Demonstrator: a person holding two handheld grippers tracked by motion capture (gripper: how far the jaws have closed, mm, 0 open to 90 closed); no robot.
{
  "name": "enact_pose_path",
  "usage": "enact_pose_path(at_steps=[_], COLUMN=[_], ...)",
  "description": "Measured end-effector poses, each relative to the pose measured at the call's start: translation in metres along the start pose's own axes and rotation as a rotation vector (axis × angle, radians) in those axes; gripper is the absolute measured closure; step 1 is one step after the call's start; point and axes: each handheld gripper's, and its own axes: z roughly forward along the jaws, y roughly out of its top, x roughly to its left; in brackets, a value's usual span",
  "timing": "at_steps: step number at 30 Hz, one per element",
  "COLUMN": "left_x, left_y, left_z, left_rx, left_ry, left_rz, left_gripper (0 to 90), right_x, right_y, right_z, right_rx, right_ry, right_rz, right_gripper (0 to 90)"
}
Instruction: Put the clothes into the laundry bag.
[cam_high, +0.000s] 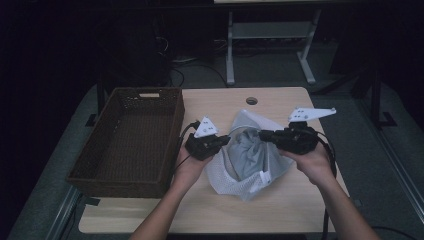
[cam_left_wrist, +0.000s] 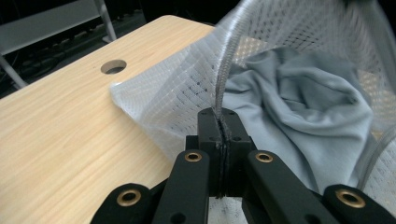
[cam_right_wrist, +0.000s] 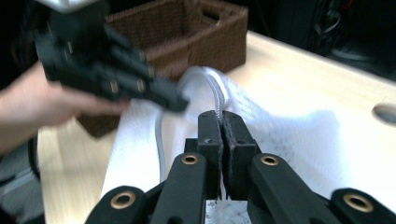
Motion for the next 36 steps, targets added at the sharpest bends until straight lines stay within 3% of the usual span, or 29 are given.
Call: enact_pose_path(at_steps=[6,13,14,15,19,21,23,24,26,29,32,36], left_x=[-0.008,-0.015,-0.015,-0.016,-0.026,-0.035,-0.044,-0.053,-0.066,-0.077,-0.076,-0.067], left_y=[-0.016,-0.026,-0.026,-0.025,-0.022,-0.022,-0.025,-0.028,-0.034,-0.042,-0.048,-0.049], left_z=[-0.007,-0.006,-0.006,-0.009,-0.027,-0.032,-0.030,-0.025,-0.017,0.000,0.024,0.050], left_rx=[0.019,0.069,0.072,0.060,0.022,0.018,0.029,0.050,0.071,0.140,0.200,0.190], left_ry=[-0.032,-0.048,-0.036,-0.034,-0.068,-0.120,-0.190,-0.245,-0.294,-0.351,-0.288,-0.196], left_rz=[-0.013,-0.011,-0.031,-0.035,-0.019,-0.012,-0.016,-0.011,-0.001,0.032,0.059,0.031], left_gripper=[89.0,88.4,86.3,77.2,69.7,63.0,62.1,63.0,65.6,77.5,85.0,88.9], right_x=[0.007,0.025,0.027,0.028,0.027,0.025,0.025,0.025,0.024,0.023,0.023,0.024], right_y=[-0.032,-0.045,-0.045,-0.044,-0.041,-0.039,-0.037,-0.035,-0.033,-0.029,-0.028,-0.026], right_z=[0.006,-0.002,-0.002,-0.001,0.003,0.006,0.008,0.009,0.011,0.014,0.015,0.014], right_rx=[0.109,0.123,0.120,0.119,0.113,0.113,0.108,0.105,0.101,0.099,0.100,0.088], right_ry=[0.005,0.049,0.048,0.047,0.050,0.047,0.043,0.041,0.033,0.030,0.034,0.042], right_rz=[-0.004,-0.026,-0.029,-0.033,-0.034,-0.033,-0.031,-0.032,-0.035,-0.043,-0.039,-0.038], right_gripper=[83.5,86.1,86.1,86.2,86.3,86.3,86.5,86.5,86.6,86.6,86.8,87.2])
